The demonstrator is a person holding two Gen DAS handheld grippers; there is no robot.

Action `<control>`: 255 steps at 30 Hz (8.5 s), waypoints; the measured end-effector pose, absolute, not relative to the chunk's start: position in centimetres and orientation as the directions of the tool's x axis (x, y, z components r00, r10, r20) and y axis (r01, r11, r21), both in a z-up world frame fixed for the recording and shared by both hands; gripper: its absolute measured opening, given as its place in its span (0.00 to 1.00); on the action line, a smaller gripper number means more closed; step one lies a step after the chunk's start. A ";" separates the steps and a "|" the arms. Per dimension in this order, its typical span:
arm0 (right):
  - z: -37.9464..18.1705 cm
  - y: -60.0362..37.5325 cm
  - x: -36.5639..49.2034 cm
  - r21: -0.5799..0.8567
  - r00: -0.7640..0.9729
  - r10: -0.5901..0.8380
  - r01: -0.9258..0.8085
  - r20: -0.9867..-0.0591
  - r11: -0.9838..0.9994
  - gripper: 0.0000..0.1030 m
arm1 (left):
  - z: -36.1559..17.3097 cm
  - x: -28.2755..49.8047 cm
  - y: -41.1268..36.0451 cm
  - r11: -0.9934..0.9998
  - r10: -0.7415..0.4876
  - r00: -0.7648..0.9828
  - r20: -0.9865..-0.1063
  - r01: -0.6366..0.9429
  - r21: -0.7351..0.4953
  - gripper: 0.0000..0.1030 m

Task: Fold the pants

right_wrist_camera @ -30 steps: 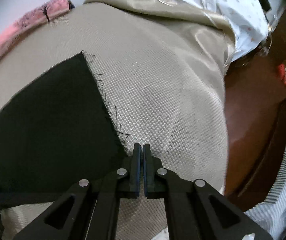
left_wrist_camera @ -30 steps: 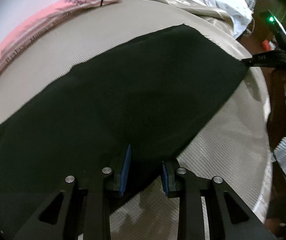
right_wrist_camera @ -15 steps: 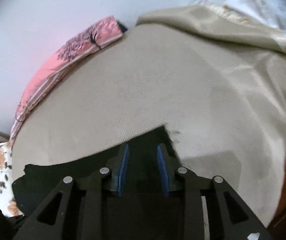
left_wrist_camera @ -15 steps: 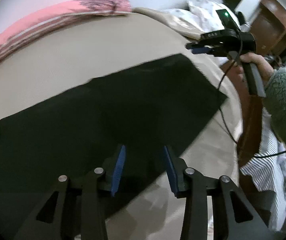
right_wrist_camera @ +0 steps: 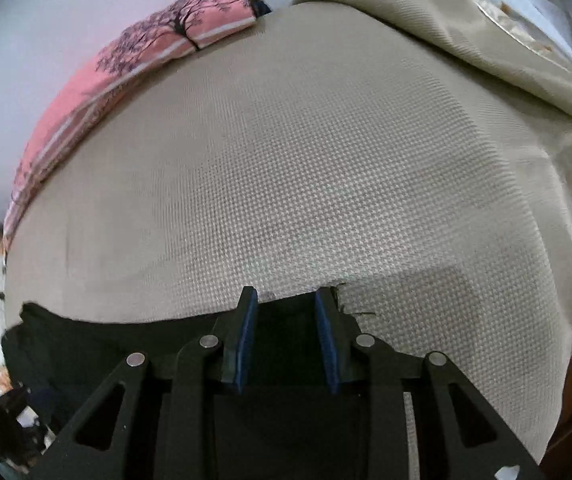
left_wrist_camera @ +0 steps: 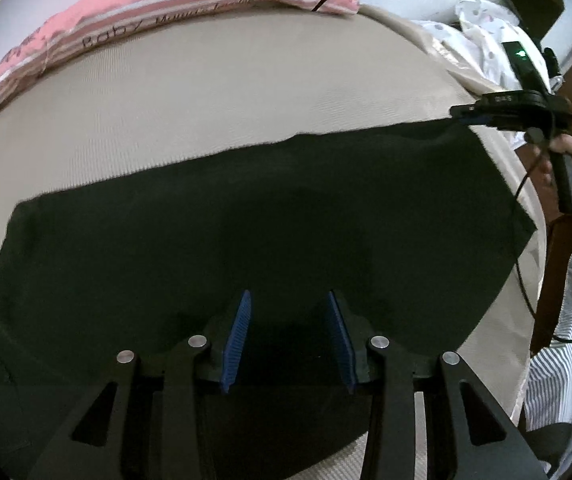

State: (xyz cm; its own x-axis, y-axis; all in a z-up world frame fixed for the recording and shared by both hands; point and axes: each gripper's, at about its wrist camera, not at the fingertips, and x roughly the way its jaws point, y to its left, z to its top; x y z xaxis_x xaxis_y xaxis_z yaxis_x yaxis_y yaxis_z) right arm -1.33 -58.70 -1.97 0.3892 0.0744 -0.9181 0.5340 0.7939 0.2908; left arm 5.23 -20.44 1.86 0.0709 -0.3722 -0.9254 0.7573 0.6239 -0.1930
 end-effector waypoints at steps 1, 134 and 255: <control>-2.0 -58.6 -1.4 0.289 0.389 0.076 0.525 -0.918 0.800 0.27 | 1.5 5.3 -20.5 0.627 -0.366 0.070 -0.928 0.756 -0.190 0.40; -1.6 -28.2 8.3 0.127 0.410 0.065 0.126 -0.910 0.984 0.33 | -0.8 16.6 -8.4 0.754 -0.391 0.343 -0.854 0.651 -0.084 0.45; 1.0 -20.8 2.2 0.559 0.487 0.461 0.070 -0.742 0.826 0.44 | 2.3 10.3 -0.8 0.753 -0.571 -0.018 -0.820 0.385 -0.533 0.63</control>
State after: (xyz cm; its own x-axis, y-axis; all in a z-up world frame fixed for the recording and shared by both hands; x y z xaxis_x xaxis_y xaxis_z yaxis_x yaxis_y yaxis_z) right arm 2.24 -20.76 0.98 0.4875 0.4606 -0.7417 0.0697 0.8263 0.5589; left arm 10.28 -0.83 2.27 -0.0176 -0.5714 -0.8205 0.3852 0.7534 -0.5330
